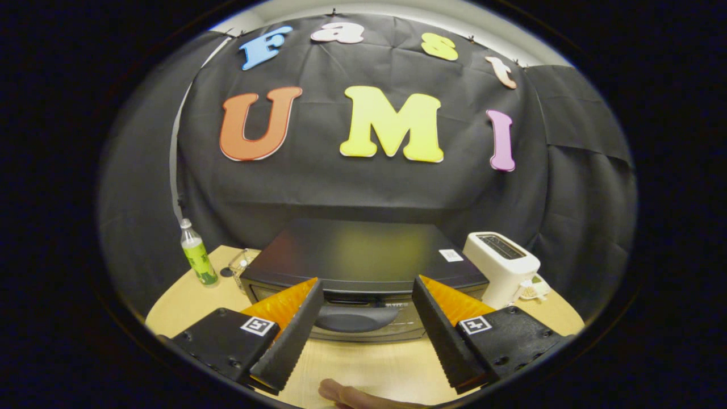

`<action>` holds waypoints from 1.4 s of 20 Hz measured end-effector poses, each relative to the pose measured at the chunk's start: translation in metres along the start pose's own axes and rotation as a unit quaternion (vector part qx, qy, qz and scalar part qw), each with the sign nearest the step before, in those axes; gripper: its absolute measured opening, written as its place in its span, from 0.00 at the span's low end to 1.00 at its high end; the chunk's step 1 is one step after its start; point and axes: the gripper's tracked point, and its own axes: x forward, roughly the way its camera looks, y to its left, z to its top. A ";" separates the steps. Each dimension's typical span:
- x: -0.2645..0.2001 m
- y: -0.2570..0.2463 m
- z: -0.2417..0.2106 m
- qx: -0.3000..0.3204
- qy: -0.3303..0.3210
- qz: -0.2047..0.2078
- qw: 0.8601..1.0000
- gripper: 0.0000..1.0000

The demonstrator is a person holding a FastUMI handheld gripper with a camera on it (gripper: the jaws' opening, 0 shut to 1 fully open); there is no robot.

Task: Open the toaster oven, put the food inside, and close the toaster oven door.

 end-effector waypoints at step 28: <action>-0.038 0.008 -0.078 0.054 0.059 0.037 0.996 1.00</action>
